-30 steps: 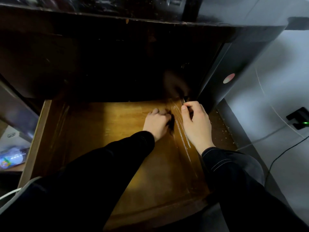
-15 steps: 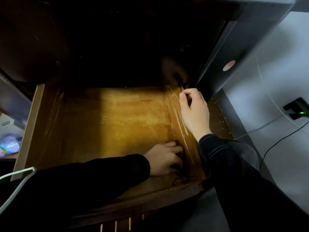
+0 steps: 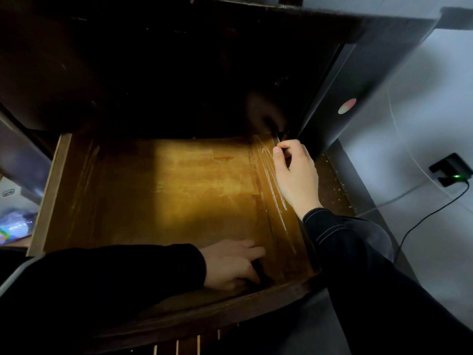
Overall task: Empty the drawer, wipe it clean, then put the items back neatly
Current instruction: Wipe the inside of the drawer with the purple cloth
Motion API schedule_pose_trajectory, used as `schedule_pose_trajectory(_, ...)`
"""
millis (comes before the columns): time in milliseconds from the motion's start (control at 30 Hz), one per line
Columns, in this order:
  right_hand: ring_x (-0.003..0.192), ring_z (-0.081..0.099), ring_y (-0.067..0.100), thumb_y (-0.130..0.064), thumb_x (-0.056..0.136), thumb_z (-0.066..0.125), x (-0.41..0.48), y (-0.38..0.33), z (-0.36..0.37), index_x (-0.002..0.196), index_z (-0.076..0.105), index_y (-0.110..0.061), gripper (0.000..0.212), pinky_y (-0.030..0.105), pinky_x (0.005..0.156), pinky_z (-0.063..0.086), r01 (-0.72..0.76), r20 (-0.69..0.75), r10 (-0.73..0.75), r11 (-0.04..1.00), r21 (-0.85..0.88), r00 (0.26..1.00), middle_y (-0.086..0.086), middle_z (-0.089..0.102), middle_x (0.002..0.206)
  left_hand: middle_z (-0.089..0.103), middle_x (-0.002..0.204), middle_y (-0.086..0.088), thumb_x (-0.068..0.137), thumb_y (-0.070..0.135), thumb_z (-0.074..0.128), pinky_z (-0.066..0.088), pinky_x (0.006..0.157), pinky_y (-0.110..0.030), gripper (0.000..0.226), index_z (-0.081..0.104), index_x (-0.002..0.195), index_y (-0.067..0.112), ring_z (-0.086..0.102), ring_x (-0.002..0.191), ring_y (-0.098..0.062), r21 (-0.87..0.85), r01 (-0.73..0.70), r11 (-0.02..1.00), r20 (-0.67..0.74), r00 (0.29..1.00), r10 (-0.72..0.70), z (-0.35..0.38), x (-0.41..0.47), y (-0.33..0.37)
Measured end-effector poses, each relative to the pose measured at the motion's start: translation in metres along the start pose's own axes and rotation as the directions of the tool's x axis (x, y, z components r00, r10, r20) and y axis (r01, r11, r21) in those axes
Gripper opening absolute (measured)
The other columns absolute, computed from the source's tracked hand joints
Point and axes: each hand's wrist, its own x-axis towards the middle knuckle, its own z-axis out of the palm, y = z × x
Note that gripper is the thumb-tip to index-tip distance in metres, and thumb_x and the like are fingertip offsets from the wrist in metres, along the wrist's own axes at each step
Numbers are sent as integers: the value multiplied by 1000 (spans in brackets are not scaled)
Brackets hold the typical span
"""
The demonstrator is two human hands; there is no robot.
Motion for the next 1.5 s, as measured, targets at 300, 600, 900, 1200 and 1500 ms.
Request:
schedule_pose_trajectory(300, 84, 49, -5, -45, 102, 45, -1, 0, -1, 118, 56, -27, 26, 12, 68, 33, -3, 1, 3, 1000, 15, 1000, -10, 56, 114, 55, 126, -7, 98, 23, 51, 43, 69, -35, 28, 70, 119, 26, 48, 101, -26, 162, 15, 987, -117, 993, 5, 6, 36, 12)
schedule_pose_trajectory(600, 88, 49, -1, -47, 102, 44, -1, 1, -1, 117, 56, -30, 26, 11, 68, 31, -4, -1, 4, 1000, 18, 1000, -12, 55, 114, 59, 118, -4, 91, 27, 68, 52, 64, -31, 23, 73, 111, 34, 56, 99, -25, 239, 144, 960, -298, 952, -68, -3, 32, -32)
schedule_pose_trajectory(900, 92, 51, 3, -47, 102, 43, 0, 1, 0, 119, 55, -29, 27, 11, 68, 33, 8, -2, -8, 1000, 16, 1000, -8, 57, 118, 45, 127, -7, 98, 32, 50, 46, 84, -39, 33, 65, 126, 26, 45, 111, -31, 93, 674, 733, -451, 685, -572, -38, 60, -88)
schedule_pose_trajectory(1200, 91, 51, 5, -45, 103, 45, -2, -3, -3, 120, 56, -27, 27, 26, 73, 39, -1, 8, 1, 999, 34, 1000, -8, 57, 116, 55, 121, -7, 91, 32, 63, 53, 68, -35, 26, 71, 116, 30, 55, 101, -26, 225, 226, 948, -298, 942, -154, 2, 27, -27)
schedule_pose_trajectory(1500, 94, 52, 5, -44, 103, 45, 0, 0, -3, 121, 55, -26, 28, 11, 67, 34, 21, 17, -22, 1000, 14, 1000, -6, 57, 117, 46, 129, -9, 96, 29, 49, 46, 86, -43, 31, 67, 120, 23, 44, 112, -32, 165, 565, 808, -408, 785, -466, -23, 54, -65)
